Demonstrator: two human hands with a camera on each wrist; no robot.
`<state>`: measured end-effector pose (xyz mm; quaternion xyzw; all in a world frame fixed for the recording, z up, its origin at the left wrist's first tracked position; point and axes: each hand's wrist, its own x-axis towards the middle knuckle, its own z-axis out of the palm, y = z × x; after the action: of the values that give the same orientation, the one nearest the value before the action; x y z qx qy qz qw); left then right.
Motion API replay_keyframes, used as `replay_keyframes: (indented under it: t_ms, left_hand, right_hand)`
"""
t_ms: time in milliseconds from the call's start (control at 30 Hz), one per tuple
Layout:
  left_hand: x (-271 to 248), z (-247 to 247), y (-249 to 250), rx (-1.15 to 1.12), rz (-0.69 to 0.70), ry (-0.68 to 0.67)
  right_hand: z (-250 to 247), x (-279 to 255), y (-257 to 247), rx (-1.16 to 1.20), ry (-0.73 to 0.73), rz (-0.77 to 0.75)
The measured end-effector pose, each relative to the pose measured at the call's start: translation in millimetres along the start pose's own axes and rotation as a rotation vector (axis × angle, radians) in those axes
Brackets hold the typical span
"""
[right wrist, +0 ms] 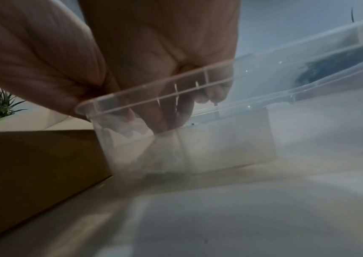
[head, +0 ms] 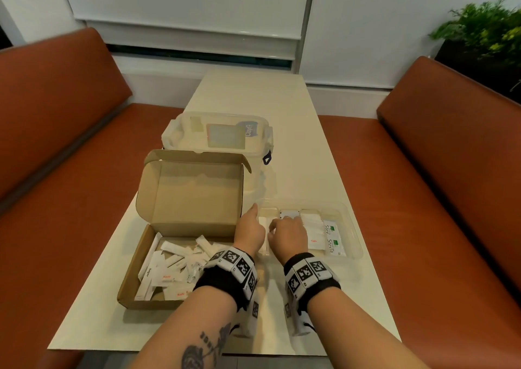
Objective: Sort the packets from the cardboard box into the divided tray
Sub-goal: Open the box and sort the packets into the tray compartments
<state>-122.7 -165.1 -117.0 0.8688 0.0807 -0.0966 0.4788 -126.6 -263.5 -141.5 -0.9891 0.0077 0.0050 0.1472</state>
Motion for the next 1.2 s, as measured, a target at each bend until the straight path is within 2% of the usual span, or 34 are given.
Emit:
replay_keyframes:
  t_ms: [367, 567, 800, 900, 967, 1033, 1133, 1200]
  left_hand:
    - [-1.4, -1.1, 1.6, 0.023, -0.013, -0.016]
    - [-4.0, -2.7, 7.6, 0.017, -0.036, -0.02]
    - [-15.3, -16.1, 21.7, -0.111, 0.02, 0.046]
    - [-18.3, -45.5, 27.3, -0.293, 0.029, 0.134]
    - [-23.4, -74.2, 24.1, -0.448, -0.002, 0.229]
    - [-25.6, -103.6, 9.8, -0.495, -0.053, 0.364]
    - [-30.5, -141.6, -26.4, -0.206, -0.201, 0.564]
    - [-34.6, -158.6, -53.8, -0.04, -0.324, 0.601]
  right_hand:
    - [-6.3, -4.0, 8.2, 0.061, -0.017, 0.048]
    - [-8.8, -6.2, 11.8, 0.191, -0.044, 0.078]
    - [-39.7, -4.4, -8.2, 0.545, 0.207, 0.079]
    - [-49.3, -8.9, -35.2, 0.632, 0.225, 0.037]
    - [-49.1, -15.6, -58.2, 0.667, 0.153, -0.019]
    - [-44.2, -23.4, -80.8, 0.664, 0.002, -0.089]
    - [-30.6, -33.3, -106.9, 0.523, -0.237, -0.182]
    - [-21.8, -38.7, -118.1, 0.429, -0.337, -0.215]
